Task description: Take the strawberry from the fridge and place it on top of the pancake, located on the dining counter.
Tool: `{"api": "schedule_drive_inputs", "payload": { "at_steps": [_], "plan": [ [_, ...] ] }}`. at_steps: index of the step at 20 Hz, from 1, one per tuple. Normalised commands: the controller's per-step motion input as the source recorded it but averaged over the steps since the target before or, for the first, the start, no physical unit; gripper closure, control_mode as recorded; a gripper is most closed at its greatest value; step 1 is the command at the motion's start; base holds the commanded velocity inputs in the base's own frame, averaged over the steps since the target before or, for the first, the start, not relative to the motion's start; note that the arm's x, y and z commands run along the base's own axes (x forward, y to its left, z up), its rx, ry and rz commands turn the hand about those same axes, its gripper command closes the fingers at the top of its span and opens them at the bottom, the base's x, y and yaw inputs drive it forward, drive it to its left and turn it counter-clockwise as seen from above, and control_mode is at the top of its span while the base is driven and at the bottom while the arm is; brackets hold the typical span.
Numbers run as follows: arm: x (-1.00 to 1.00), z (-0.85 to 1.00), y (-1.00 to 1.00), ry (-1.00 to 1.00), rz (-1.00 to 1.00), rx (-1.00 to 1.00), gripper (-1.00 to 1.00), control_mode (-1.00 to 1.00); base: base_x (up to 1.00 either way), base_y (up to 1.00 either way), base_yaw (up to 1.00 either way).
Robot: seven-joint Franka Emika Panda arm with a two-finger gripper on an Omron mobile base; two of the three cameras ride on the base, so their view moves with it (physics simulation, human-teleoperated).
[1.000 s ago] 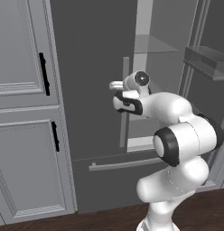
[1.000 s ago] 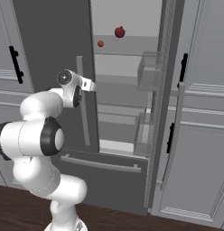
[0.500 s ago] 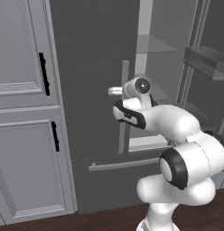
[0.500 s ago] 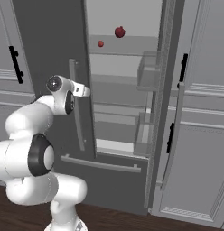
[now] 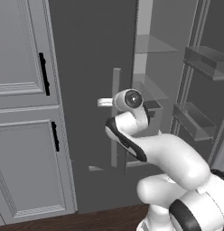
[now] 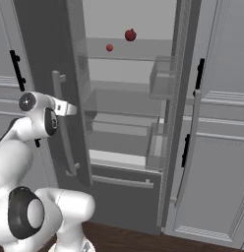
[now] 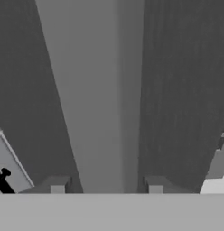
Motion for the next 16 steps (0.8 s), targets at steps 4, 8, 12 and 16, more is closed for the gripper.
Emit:
{"api": "schedule_drive_inputs", "payload": {
  "at_steps": [4,8,12,16],
  "plan": [
    [-0.35,-0.18,0.46,0.07,0.04,-0.03,-1.0,-1.0,0.0,0.0,0.0],
    [-0.99,0.05,-0.22,0.0,-0.04,0.1,-1.0,-1.0,0.0,0.0,0.0],
    [-1.0,0.09,-0.82,0.0,-0.15,0.2,-1.0,-1.0,0.0,0.0,0.0],
    [-0.66,0.02,-1.0,0.0,-0.2,0.23,-1.0,-1.0,0.0,0.0,0.0]
  ]
}}
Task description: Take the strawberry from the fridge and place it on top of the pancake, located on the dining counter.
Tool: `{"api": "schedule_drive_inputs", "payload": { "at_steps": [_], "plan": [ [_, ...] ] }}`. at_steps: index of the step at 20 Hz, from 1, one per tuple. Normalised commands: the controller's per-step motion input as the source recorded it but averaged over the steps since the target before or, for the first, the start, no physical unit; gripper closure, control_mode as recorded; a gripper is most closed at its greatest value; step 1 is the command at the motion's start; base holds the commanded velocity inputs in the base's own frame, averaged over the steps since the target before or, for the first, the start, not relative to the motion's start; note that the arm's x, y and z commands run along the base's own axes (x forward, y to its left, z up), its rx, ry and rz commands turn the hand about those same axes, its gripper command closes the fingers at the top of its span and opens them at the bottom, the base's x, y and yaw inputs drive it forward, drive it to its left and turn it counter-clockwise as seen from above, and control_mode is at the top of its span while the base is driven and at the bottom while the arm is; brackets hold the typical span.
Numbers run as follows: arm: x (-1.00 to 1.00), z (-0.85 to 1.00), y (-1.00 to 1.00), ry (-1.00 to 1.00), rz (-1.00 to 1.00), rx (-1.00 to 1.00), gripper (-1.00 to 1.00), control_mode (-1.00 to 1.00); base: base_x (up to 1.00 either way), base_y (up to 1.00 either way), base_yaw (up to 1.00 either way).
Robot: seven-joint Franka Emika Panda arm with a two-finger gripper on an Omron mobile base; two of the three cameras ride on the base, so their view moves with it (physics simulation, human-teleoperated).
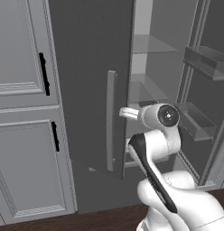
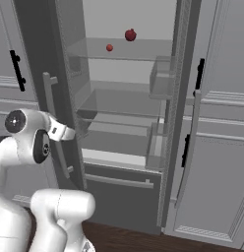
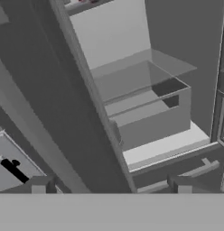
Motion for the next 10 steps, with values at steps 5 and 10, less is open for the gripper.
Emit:
{"api": "schedule_drive_inputs", "payload": {
  "at_steps": [5,10],
  "plan": [
    [0.01,0.0,-0.88,0.11,-0.05,0.27,-1.0,-1.0,0.0,0.0,0.0],
    [0.3,0.0,-0.56,0.06,0.0,0.29,-1.0,-1.0,0.0,0.0,0.0]
  ]
}}
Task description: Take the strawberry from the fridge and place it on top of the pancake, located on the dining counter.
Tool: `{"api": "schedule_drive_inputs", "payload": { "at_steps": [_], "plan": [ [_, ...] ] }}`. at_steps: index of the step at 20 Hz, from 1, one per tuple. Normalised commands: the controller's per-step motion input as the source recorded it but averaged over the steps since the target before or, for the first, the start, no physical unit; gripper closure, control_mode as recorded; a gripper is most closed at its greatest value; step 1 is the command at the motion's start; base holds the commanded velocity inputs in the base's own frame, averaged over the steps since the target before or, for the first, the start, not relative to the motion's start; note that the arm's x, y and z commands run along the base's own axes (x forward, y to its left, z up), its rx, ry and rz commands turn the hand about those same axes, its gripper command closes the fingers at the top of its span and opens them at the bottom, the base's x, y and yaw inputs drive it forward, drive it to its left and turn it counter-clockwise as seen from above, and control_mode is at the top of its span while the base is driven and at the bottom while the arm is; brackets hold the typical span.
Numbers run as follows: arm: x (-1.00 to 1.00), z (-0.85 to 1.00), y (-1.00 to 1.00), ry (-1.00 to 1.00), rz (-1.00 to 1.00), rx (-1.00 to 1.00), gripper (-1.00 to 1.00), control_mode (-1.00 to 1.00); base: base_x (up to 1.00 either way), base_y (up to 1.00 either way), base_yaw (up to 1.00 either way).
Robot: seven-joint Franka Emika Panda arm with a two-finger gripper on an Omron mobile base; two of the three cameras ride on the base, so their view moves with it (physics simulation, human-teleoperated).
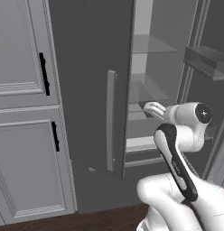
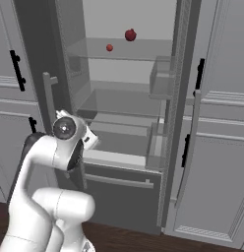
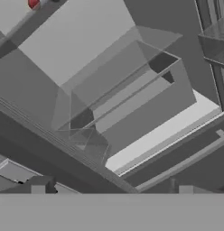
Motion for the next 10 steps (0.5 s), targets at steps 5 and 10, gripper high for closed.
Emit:
{"api": "schedule_drive_inputs", "payload": {
  "at_steps": [5,10],
  "plan": [
    [0.52,0.0,-0.14,0.07,0.0,0.26,-1.0,-1.0,0.0,0.0,0.0],
    [0.63,0.0,0.03,0.11,0.0,0.19,-1.0,-1.0,0.0,0.0,0.0]
  ]
}}
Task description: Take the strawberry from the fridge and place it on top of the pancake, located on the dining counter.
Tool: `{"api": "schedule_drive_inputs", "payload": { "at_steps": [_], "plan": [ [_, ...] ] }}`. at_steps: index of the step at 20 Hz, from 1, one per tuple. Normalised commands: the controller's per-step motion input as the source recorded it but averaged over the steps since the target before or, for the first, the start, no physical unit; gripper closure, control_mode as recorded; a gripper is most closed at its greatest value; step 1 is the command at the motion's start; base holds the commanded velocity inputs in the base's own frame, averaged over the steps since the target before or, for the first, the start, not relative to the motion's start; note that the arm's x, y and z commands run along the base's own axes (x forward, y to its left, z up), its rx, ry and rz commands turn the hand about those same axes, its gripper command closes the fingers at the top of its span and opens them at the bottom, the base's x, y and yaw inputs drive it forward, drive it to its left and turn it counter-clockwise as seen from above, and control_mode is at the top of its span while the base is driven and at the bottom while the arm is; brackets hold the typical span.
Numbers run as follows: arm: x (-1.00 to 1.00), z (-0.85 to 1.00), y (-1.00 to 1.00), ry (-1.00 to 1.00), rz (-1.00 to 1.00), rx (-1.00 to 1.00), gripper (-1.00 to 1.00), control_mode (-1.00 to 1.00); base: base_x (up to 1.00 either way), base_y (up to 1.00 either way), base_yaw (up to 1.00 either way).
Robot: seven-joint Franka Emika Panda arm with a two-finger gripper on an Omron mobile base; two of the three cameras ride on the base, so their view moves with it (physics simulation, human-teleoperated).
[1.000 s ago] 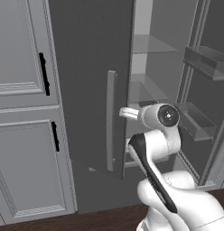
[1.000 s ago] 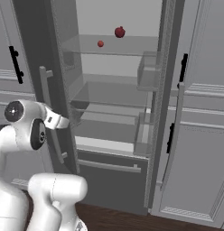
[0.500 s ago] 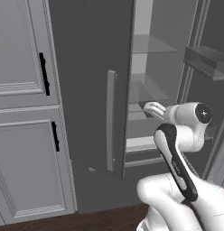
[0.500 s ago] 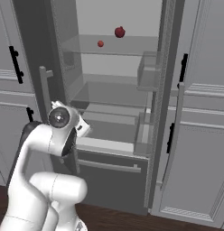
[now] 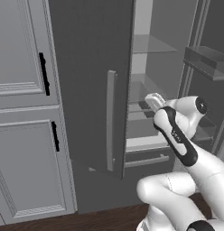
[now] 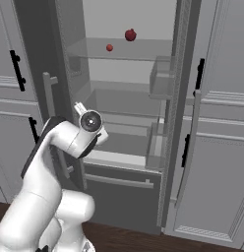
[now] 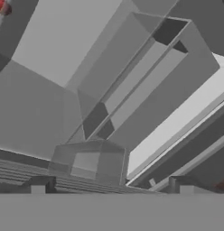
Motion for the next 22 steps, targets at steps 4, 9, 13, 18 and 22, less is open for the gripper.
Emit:
{"api": "schedule_drive_inputs", "payload": {
  "at_steps": [4,9,13,18,22],
  "plan": [
    [0.63,0.0,0.0,0.09,0.04,0.19,-1.0,-1.0,0.0,0.0,0.0],
    [0.63,-0.04,0.12,0.01,0.08,0.22,-1.0,-1.0,0.0,0.0,0.0],
    [0.59,-0.14,0.29,0.01,0.06,0.2,-1.0,-1.0,0.0,0.0,0.0],
    [0.49,-0.18,0.36,0.06,0.06,0.17,-1.0,-1.0,0.0,0.0,0.0],
    [0.06,-0.07,0.38,0.02,0.09,0.14,-1.0,-1.0,0.0,0.0,0.0]
  ]
}}
